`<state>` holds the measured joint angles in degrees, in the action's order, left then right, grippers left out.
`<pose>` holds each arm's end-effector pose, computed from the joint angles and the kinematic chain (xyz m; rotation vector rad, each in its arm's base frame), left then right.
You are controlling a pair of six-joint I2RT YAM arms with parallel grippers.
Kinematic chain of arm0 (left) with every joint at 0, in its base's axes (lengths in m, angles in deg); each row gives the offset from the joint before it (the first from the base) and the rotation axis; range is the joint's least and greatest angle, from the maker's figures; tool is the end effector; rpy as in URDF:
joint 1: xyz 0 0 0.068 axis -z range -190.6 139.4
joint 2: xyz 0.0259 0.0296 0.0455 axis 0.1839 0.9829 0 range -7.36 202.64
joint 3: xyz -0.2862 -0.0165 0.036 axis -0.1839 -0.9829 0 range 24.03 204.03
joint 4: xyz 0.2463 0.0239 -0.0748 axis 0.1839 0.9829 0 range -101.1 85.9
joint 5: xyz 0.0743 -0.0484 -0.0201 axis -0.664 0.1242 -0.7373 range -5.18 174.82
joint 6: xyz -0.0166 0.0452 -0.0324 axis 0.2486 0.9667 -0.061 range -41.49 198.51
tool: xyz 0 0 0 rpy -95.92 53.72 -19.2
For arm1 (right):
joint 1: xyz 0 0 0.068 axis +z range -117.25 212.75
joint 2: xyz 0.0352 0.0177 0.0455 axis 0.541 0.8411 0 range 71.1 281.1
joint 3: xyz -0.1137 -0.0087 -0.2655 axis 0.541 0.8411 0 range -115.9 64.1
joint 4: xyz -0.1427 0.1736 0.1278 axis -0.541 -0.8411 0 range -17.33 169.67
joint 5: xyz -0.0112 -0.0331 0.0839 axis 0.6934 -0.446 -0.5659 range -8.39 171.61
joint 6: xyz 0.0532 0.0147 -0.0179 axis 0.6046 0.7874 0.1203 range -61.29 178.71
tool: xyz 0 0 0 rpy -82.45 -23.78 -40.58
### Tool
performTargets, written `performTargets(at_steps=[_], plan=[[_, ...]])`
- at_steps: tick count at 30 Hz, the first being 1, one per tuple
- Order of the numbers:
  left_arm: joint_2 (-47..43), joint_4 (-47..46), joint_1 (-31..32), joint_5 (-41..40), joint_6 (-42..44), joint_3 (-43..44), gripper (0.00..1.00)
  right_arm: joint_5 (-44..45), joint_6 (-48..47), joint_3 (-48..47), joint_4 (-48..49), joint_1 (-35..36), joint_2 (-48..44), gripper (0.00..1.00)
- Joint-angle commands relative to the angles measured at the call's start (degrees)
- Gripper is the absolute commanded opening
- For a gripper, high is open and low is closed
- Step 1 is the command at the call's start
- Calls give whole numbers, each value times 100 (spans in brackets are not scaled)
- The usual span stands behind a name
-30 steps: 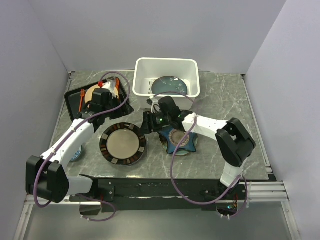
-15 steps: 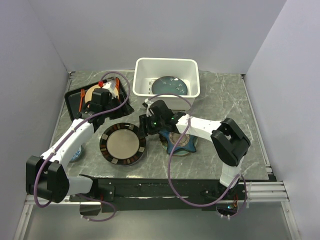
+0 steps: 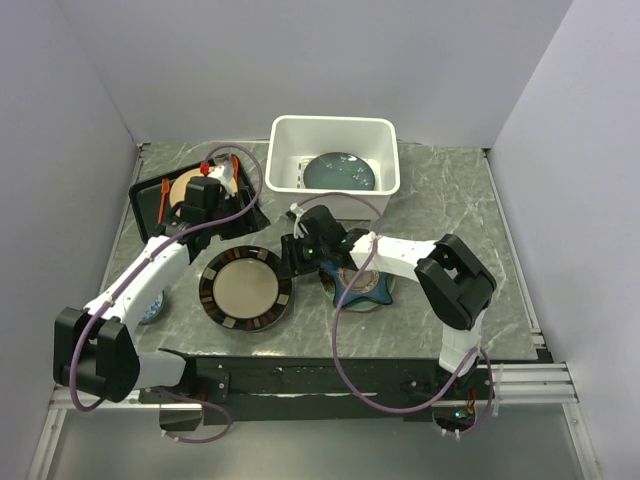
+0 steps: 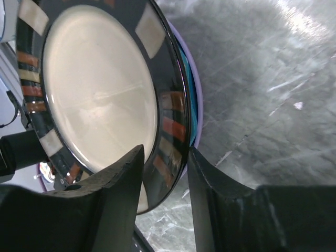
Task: Place the plates into the plastic bin on the countertop
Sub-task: Pick up the plate at the center of the board.
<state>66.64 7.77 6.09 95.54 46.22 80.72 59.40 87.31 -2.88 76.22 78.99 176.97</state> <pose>0.2699 -0.0891 0.3007 -0.2013 2.2656 -0.6720 0.2694 0.3040 0.2026 -0.5974 2.4357 1.0603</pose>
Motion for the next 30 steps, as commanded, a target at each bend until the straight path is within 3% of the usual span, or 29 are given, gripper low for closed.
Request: performTargets(at_steps=[1, 3, 6, 7, 9, 30], plan=[[-8, -77, -16, 88, 100, 62, 73, -257, 154, 10, 318, 34, 101, 45], [-8, -68, -16, 106, 109, 62, 73, -327, 198, 62, 475, 34, 110, 42], [-8, -86, -16, 132, 100, 62, 73, -406, 225, 71, 485, 26, 136, 28], [-8, -77, -16, 141, 100, 71, 73, -345, 225, 62, 459, 34, 136, 12], [1, -77, -16, 123, 109, 62, 73, -310, 260, 89, 432, 26, 84, 0], [168, -446, -16, 422, 65, -246, 72, 261, 207, 694, 107, -414, -1050, 0]])
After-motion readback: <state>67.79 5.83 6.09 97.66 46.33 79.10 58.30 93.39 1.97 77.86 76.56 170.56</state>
